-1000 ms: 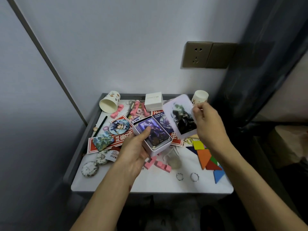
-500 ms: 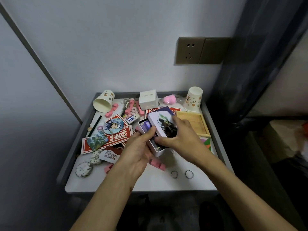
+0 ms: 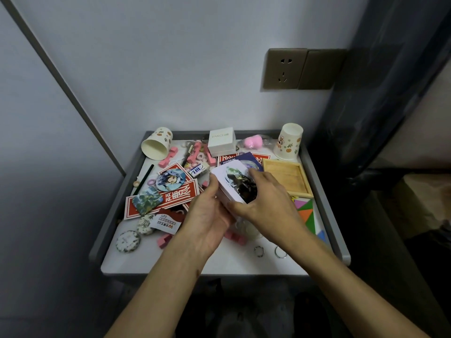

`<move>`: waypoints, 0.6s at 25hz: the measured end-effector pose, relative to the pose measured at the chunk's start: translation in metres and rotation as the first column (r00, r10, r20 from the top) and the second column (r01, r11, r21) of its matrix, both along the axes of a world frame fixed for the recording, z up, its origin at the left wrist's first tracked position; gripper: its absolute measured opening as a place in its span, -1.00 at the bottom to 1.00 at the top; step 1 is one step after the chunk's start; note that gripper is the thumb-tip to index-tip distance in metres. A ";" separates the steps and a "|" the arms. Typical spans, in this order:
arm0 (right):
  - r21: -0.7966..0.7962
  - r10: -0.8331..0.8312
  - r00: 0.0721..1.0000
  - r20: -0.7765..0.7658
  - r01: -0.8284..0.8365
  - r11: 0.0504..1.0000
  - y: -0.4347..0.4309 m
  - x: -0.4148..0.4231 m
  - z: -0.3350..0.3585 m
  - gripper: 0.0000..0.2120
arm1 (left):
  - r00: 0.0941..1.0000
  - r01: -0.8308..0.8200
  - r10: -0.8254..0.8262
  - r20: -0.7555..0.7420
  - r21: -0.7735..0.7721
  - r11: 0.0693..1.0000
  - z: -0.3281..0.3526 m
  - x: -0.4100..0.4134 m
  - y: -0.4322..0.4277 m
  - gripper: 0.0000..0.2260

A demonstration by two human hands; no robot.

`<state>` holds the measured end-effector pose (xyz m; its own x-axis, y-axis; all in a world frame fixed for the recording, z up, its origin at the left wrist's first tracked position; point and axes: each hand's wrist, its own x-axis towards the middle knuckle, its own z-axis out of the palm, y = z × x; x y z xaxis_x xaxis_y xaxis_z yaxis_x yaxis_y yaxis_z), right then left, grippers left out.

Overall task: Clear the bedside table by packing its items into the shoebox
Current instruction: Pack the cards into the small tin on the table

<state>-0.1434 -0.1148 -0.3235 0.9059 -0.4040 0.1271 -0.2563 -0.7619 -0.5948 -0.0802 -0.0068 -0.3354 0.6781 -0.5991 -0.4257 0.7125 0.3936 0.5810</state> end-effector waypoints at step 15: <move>-0.130 0.032 0.999 -0.005 -0.033 0.991 0.005 -0.004 0.004 -0.30 | 0.997 -0.005 -0.005 0.079 0.122 0.992 0.007 0.000 0.007 -0.62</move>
<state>-0.1471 -0.1097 -0.3190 0.9187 -0.3547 0.1737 -0.2320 -0.8406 -0.4896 -0.0802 0.0002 -0.3283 0.7125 -0.5459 -0.4408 0.6624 0.3161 0.6792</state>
